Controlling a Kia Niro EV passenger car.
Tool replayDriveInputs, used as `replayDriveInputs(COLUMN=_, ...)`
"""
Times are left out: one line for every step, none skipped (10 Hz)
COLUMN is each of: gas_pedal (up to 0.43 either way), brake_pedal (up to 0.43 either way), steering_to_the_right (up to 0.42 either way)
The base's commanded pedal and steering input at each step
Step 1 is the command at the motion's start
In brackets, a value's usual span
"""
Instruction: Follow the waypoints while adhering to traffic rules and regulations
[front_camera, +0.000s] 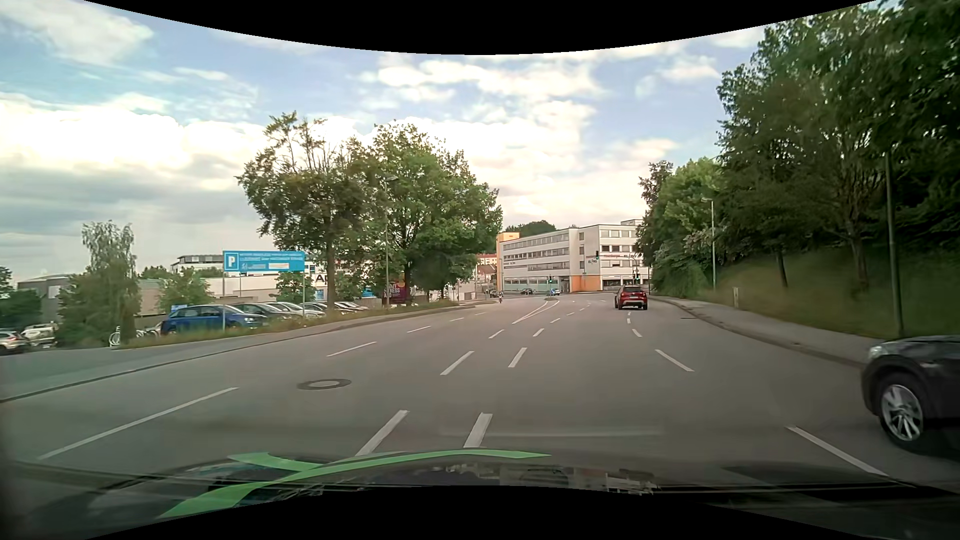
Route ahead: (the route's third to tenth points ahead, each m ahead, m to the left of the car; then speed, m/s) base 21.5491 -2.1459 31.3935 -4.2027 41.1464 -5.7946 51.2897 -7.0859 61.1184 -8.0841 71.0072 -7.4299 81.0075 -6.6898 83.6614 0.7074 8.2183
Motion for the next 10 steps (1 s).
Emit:
replayDriveInputs(gas_pedal=0.059, brake_pedal=0.0, steering_to_the_right=0.045)
replayDriveInputs(gas_pedal=0.047, brake_pedal=0.0, steering_to_the_right=0.045)
replayDriveInputs(gas_pedal=0.047, brake_pedal=0.0, steering_to_the_right=0.045)
replayDriveInputs(gas_pedal=0.039, brake_pedal=0.0, steering_to_the_right=0.045)
replayDriveInputs(gas_pedal=0.039, brake_pedal=0.0, steering_to_the_right=0.044)
replayDriveInputs(gas_pedal=0.039, brake_pedal=0.0, steering_to_the_right=0.043)
replayDriveInputs(gas_pedal=0.028, brake_pedal=0.0, steering_to_the_right=0.041)
replayDriveInputs(gas_pedal=0.028, brake_pedal=0.0, steering_to_the_right=0.039)
replayDriveInputs(gas_pedal=0.028, brake_pedal=0.0, steering_to_the_right=0.039)
replayDriveInputs(gas_pedal=0.028, brake_pedal=0.0, steering_to_the_right=0.039)
